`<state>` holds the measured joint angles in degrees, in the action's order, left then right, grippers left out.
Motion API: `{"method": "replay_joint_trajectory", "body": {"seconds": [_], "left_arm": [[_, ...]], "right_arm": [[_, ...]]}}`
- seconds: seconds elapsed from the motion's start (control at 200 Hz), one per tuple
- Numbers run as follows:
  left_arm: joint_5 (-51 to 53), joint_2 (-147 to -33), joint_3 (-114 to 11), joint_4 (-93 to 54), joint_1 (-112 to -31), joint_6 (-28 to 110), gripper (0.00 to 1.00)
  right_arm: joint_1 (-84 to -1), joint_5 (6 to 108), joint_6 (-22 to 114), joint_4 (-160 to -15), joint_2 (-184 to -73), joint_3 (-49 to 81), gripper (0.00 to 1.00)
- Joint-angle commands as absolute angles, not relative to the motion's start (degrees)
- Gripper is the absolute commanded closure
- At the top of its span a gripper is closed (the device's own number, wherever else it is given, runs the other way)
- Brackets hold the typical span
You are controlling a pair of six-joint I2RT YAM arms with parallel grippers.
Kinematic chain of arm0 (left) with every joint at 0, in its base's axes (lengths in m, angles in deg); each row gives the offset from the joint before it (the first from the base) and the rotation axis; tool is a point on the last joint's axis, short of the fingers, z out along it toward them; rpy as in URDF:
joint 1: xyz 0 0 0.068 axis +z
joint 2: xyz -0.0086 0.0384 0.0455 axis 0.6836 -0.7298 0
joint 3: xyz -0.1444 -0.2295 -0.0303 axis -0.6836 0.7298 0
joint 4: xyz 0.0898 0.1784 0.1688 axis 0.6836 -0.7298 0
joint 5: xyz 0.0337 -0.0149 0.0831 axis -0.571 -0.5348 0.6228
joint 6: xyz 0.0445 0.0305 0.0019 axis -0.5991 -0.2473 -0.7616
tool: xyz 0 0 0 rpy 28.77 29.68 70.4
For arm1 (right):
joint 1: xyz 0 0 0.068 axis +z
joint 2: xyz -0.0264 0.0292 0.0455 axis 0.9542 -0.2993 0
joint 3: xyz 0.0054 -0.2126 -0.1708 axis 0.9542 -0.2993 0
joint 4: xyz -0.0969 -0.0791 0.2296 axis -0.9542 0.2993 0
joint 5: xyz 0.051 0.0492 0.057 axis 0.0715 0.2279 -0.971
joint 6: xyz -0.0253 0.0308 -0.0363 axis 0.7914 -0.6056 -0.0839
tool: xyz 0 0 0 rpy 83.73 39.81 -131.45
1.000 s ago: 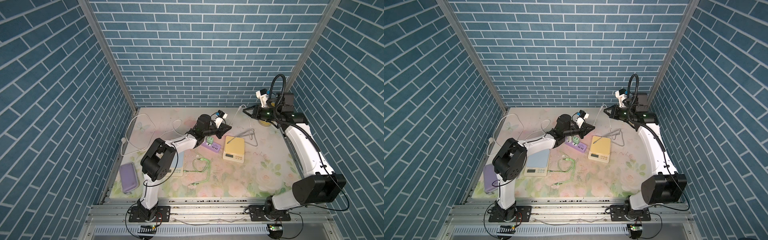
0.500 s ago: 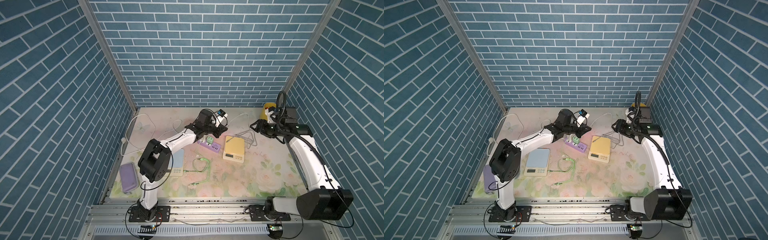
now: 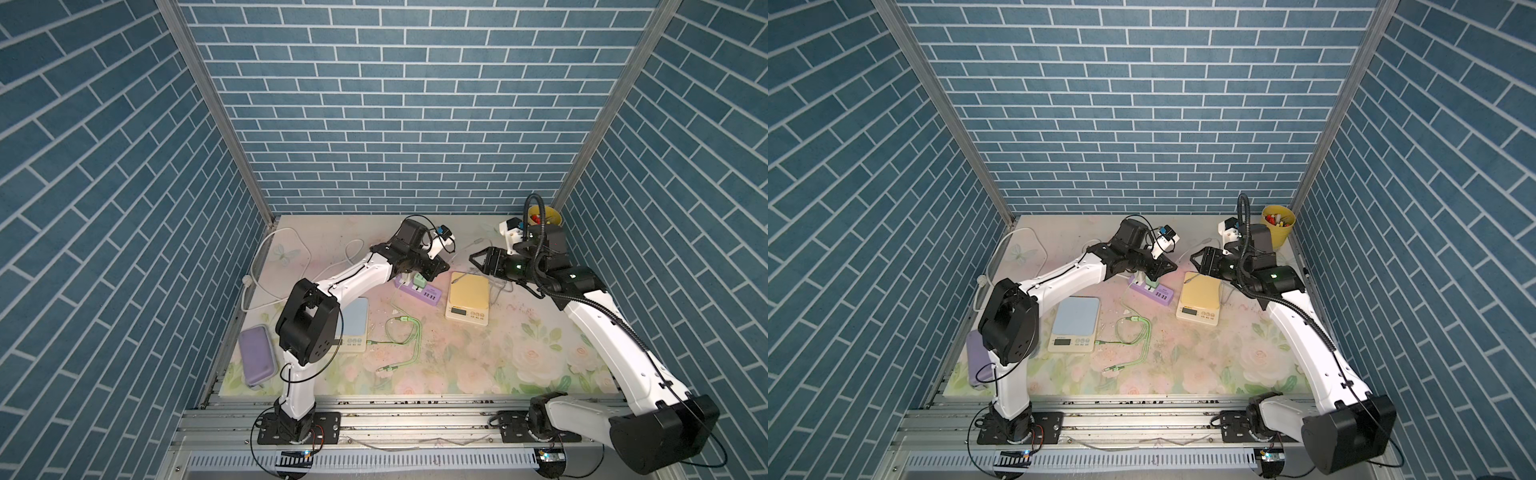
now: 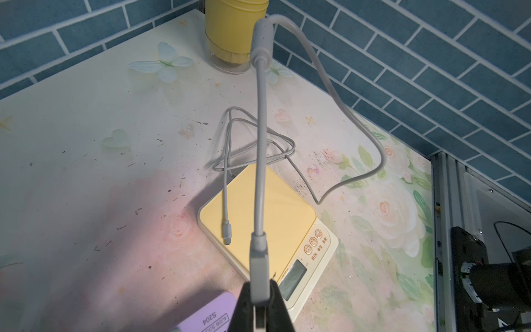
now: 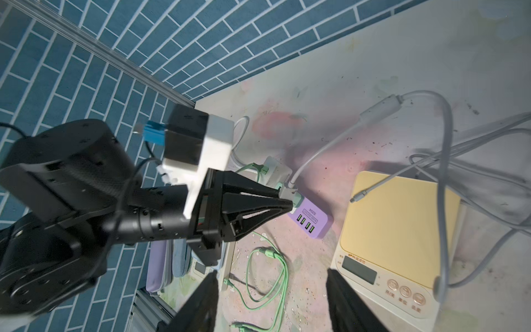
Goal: Charge the electronic scale
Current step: Pick up the charging cable from the center of the board.
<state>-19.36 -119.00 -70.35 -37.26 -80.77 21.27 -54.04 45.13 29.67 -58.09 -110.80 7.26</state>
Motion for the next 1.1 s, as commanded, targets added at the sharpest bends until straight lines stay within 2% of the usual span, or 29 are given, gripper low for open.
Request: {"method": "replay_joint_trajectory", "body": {"seconds": [0.0,0.325,0.775,0.82,0.995,1.095], "left_arm": [[-23.02,-115.29,-70.1,-36.27,-80.39,20.19,1.0],[-24.29,-113.69,-68.41,-36.17,-80.4,19.66,1.0],[-24.72,-113.83,-68.11,-36.27,-80.41,19.93,1.0],[-24.82,-113.74,-67.93,-36.14,-80.39,20.01,1.0],[-24.91,-113.47,-67.05,-35.56,-80.39,20.18,1.0],[-24.82,-113.26,-66.71,-35.56,-80.39,20.09,1.0]], "right_arm": [[-53.42,42.01,21.96,-66.4,-114.32,4.29,0.39],[-53.42,36.56,20.28,-70.89,-121.02,5.68,0.41],[-53.33,34.9,17.21,-74.76,-122.91,6.86,0.4],[-53.31,34.88,16.91,-75.04,-123.42,7.12,0.44],[-53.25,33.09,15.71,-76.73,-125.3,7.74,0.77],[-52.96,32.34,15.62,-76.79,-125.99,8.01,0.79]]}}
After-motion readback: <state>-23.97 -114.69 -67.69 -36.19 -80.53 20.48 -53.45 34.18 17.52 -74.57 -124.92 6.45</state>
